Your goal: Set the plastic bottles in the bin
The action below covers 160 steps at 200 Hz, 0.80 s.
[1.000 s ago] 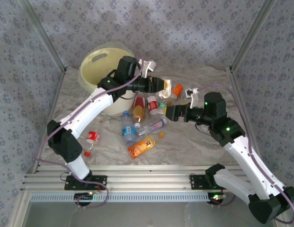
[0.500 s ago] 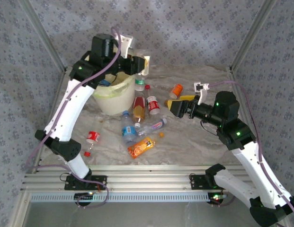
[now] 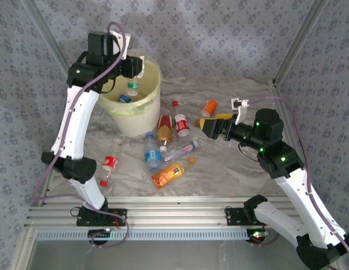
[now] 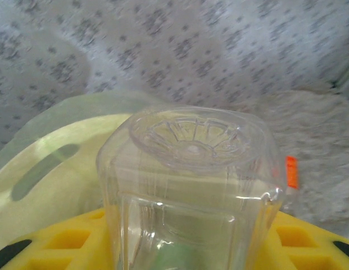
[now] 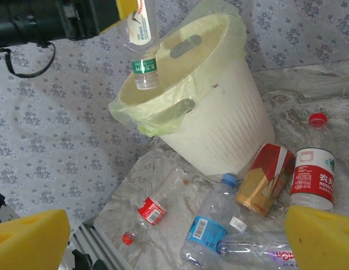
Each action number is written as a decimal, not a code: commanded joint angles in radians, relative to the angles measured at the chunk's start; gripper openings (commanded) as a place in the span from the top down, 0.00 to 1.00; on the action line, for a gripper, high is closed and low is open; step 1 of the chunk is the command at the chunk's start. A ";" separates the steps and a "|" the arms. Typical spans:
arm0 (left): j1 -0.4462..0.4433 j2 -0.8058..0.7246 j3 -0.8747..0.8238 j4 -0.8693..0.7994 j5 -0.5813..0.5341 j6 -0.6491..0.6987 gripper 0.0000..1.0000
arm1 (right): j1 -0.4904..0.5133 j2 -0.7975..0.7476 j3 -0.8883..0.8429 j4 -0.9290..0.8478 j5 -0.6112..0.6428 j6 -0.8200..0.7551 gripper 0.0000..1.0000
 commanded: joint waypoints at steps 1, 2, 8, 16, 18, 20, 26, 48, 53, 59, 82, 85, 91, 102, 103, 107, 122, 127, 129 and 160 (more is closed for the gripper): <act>0.030 0.034 0.018 -0.031 -0.039 0.046 0.54 | 0.010 -0.011 0.014 -0.006 0.014 0.002 0.00; 0.031 0.035 0.018 -0.032 -0.039 0.046 0.54 | 0.010 -0.012 0.013 -0.006 0.015 0.003 0.00; 0.039 0.043 0.016 -0.037 -0.042 0.047 0.53 | 0.009 -0.012 0.009 -0.005 0.017 0.003 0.00; 0.047 0.056 0.013 -0.045 -0.045 0.047 0.54 | 0.010 -0.011 0.005 -0.007 0.020 0.005 0.00; 0.049 0.059 0.012 -0.047 -0.046 0.047 0.54 | 0.010 -0.011 0.004 -0.007 0.020 0.005 0.00; 0.052 0.062 0.011 -0.049 -0.047 0.047 0.54 | 0.010 -0.011 0.003 -0.007 0.021 0.005 0.00; 0.057 0.071 0.006 -0.054 -0.048 0.048 0.54 | 0.009 -0.012 -0.001 -0.008 0.022 0.006 0.00; 0.073 0.095 -0.029 -0.056 -0.060 0.048 0.54 | 0.009 -0.005 -0.002 -0.013 0.032 0.006 0.00; 0.076 0.101 -0.035 -0.058 -0.064 0.047 0.54 | 0.010 -0.002 -0.002 -0.015 0.033 0.004 0.00; 0.080 0.108 -0.043 -0.058 -0.069 0.047 0.54 | 0.009 0.000 -0.001 -0.019 0.033 0.005 0.00; 0.091 0.130 -0.071 -0.058 -0.101 0.047 0.54 | 0.010 0.005 0.001 -0.027 0.033 0.000 0.00; 0.092 0.134 -0.074 -0.058 -0.103 0.048 0.54 | 0.011 0.005 -0.002 -0.029 0.034 0.000 0.00; 0.095 0.139 -0.080 -0.059 -0.108 0.047 0.54 | 0.011 0.005 -0.001 -0.030 0.036 0.001 0.00; 0.100 0.146 -0.094 -0.057 -0.120 0.050 0.54 | 0.011 0.005 -0.001 -0.036 0.038 -0.001 0.00; 0.101 0.147 -0.096 -0.057 -0.121 0.050 0.54 | 0.011 0.005 -0.001 -0.036 0.038 0.000 0.00; 0.103 0.149 -0.101 -0.055 -0.127 0.051 0.54 | 0.010 0.005 -0.001 -0.037 0.039 -0.001 0.00; 0.109 0.159 -0.112 -0.056 -0.142 0.048 0.53 | 0.012 0.005 -0.001 -0.044 0.040 -0.002 0.00; 0.113 0.163 -0.113 -0.058 -0.141 0.046 0.53 | 0.010 0.005 -0.001 -0.046 0.042 -0.003 0.00; 0.113 0.165 -0.114 -0.058 -0.141 0.045 0.53 | 0.011 0.005 -0.001 -0.046 0.041 -0.003 0.00; 0.118 0.187 -0.118 -0.074 -0.161 0.037 0.50 | 0.011 0.007 -0.001 -0.054 0.048 -0.005 0.00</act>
